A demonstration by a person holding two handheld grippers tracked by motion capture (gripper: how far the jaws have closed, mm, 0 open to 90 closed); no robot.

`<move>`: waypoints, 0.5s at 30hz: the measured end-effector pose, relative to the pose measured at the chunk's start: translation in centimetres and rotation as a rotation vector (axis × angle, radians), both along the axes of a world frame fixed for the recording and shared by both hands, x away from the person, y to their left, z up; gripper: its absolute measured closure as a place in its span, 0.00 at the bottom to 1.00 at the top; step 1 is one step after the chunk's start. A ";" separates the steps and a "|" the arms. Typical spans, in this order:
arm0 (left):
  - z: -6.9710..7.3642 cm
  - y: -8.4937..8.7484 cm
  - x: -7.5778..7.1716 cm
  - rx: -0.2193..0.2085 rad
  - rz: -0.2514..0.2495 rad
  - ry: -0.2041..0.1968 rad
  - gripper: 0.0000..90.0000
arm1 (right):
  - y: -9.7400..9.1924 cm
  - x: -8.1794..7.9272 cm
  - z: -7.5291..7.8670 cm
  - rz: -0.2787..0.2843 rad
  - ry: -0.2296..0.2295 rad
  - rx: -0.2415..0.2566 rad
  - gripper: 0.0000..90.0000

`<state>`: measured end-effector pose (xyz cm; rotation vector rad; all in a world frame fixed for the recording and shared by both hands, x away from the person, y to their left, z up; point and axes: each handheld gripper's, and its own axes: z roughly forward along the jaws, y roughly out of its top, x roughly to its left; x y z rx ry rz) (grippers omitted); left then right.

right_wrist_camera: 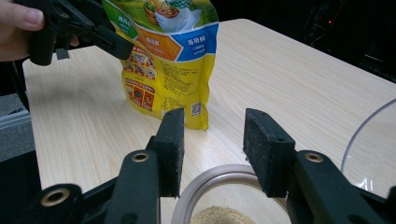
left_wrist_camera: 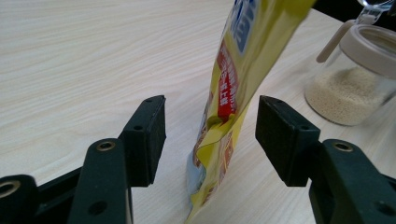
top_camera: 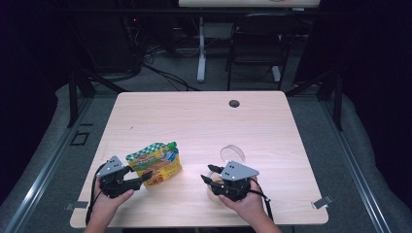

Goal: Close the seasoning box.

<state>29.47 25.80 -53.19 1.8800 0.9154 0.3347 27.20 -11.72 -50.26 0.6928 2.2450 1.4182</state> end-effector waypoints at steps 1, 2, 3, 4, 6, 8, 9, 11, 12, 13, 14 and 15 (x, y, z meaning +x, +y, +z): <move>0.1 0.1 0.0 0.002 -0.001 0.004 0.47 | 0.0 0.0 0.1 -0.002 -0.001 0.000 0.65; 0.1 0.2 0.0 -0.007 0.000 0.002 0.47 | -0.1 0.0 0.2 -0.006 -0.001 0.001 0.65; 0.1 0.3 -0.1 -0.012 0.004 0.005 0.47 | -0.1 0.0 0.3 -0.007 0.003 0.004 0.65; 0.2 0.4 0.0 -0.013 0.005 0.008 0.47 | -0.2 0.0 0.4 -0.010 0.008 0.006 0.64; 0.3 0.6 0.0 -0.012 0.005 0.014 0.47 | -0.4 0.1 0.6 -0.020 0.013 0.008 0.64; 0.4 0.7 0.0 -0.008 0.008 0.012 0.47 | -0.5 0.1 0.9 -0.029 0.017 0.011 0.64; 0.4 0.8 0.0 -0.007 0.006 0.007 0.47 | -0.7 0.1 1.1 -0.032 0.023 0.011 0.64; 0.6 0.8 0.0 -0.009 0.004 0.002 0.47 | -1.0 0.1 1.4 -0.042 0.025 0.009 0.64; 0.7 0.9 -0.1 -0.009 0.004 0.004 0.47 | -1.1 0.1 1.6 -0.048 0.025 0.012 0.65; 0.7 0.9 -0.1 -0.014 0.008 0.007 0.47 | -1.2 0.1 1.7 -0.051 0.027 0.017 0.65; 0.8 0.9 -0.1 -0.015 0.009 0.004 0.47 | -1.4 0.1 1.9 -0.060 0.028 0.017 0.65; 0.8 1.0 -0.1 -0.023 0.013 0.004 0.47 | -1.5 0.1 2.0 -0.067 0.027 0.017 0.65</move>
